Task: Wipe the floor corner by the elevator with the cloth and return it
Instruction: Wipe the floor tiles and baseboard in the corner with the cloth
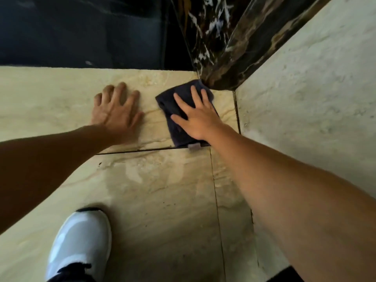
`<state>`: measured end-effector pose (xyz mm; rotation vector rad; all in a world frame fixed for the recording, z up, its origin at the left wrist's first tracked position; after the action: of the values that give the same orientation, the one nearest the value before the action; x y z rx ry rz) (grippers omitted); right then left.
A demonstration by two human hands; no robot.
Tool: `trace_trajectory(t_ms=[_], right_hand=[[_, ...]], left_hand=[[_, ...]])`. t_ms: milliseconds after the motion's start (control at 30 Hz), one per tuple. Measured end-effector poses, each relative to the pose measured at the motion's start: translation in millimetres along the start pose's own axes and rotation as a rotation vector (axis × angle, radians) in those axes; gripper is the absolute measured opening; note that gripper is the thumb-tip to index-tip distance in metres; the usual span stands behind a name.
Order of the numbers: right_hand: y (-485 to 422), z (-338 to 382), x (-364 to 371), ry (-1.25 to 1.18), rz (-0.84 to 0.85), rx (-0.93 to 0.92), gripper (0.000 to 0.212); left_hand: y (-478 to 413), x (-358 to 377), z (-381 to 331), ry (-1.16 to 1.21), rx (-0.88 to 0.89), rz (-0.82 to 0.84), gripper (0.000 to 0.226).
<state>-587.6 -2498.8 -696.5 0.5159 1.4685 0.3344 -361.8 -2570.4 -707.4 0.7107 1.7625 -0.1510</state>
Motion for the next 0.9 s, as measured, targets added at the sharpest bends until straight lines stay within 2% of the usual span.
trace_trajectory(t_ms=[67,133,267,333,367,467,533,633,733,800,900], right_hand=[[27,-5,25,0.049,-0.173,0.017,0.065],[66,1,59,0.075,-0.265,0.145,0.066],[67,52,82,-0.053,-0.211,0.59,0.07],[37,82,62,-0.171,-0.194,0.714,0.072],[20,90,50,-0.155,-0.223,0.652,0.072],[-42,87,9,0.035,-0.337,0.182,0.069],[-100,85,-24,0.083,-0.407,0.022,0.068],[-203,104,-81,0.087,-0.385,0.101,0.07],[-288,118,-141,0.154,-0.303,-0.001,0.068],[-316,119,-166,0.25,-0.217,-0.099,0.067],[-311,109,-177,0.321,-0.132,-0.082,0.071]], left_hand=[[-5,-6,19,0.013,-0.044,-0.022,0.071],[-15,-10,33,0.002,-0.073,-0.056,0.075],[-65,-23,48,0.081,-0.218,-0.141,0.074],[-88,-31,48,0.126,-0.289,-0.15,0.075],[-95,-32,48,0.136,-0.304,-0.157,0.076],[-101,-29,48,0.142,-0.298,-0.206,0.073],[-104,-27,52,0.154,-0.301,-0.217,0.069],[-111,-29,57,0.141,-0.308,-0.188,0.07],[-109,-26,54,0.129,-0.303,-0.189,0.071],[-108,-26,56,0.139,-0.298,-0.187,0.072],[-108,-32,55,0.16,-0.285,-0.159,0.075]])
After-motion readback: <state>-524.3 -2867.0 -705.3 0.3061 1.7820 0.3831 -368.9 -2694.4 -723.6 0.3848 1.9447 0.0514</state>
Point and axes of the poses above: each hand's wrist, its own y-axis away from the middle knuckle, its own x-axis out of the palm, z = x × y, the point moved 1 cm from there along -y, towards the middle knuckle, and after that the axes turned 12 degrees about y, right-handed, at the moved point
